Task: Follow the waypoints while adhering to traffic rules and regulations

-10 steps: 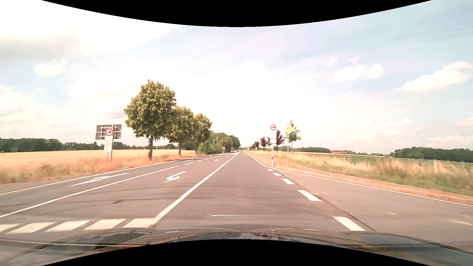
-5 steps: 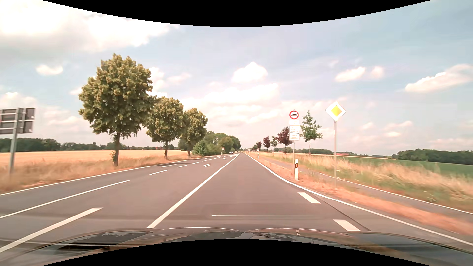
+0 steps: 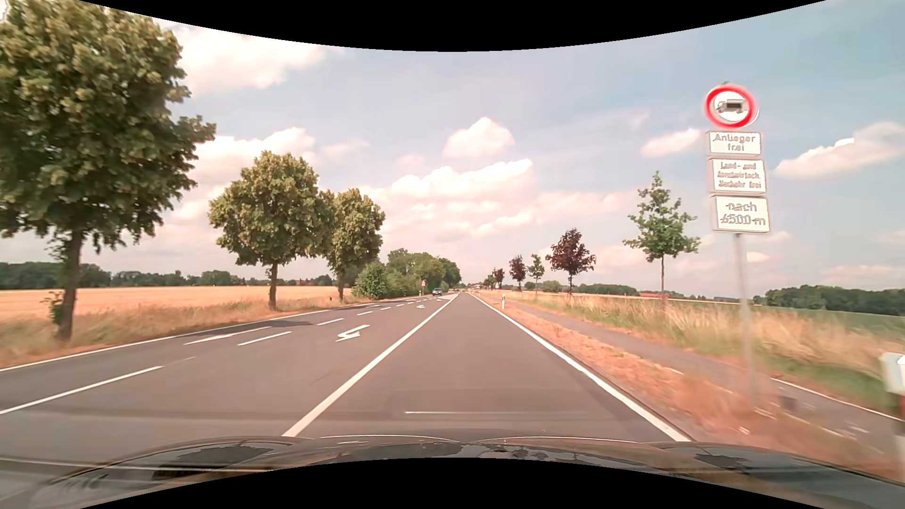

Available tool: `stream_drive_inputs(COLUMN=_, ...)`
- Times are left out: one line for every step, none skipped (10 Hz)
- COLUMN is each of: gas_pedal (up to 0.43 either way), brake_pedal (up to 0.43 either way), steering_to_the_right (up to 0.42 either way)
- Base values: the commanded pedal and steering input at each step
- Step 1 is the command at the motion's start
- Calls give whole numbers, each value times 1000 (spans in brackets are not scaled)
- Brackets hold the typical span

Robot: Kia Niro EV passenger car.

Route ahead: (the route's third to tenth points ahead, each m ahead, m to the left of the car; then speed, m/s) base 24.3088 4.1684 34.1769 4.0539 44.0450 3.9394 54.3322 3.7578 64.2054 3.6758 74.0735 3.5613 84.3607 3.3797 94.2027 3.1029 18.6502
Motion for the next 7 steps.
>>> stream_drive_inputs(gas_pedal=331, brake_pedal=0, steering_to_the_right=1)
stream_drive_inputs(gas_pedal=331, brake_pedal=0, steering_to_the_right=2)
stream_drive_inputs(gas_pedal=350, brake_pedal=0, steering_to_the_right=4)
stream_drive_inputs(gas_pedal=358, brake_pedal=0, steering_to_the_right=5)
stream_drive_inputs(gas_pedal=358, brake_pedal=0, steering_to_the_right=5)
stream_drive_inputs(gas_pedal=358, brake_pedal=0, steering_to_the_right=5)
stream_drive_inputs(gas_pedal=358, brake_pedal=0, steering_to_the_right=5)
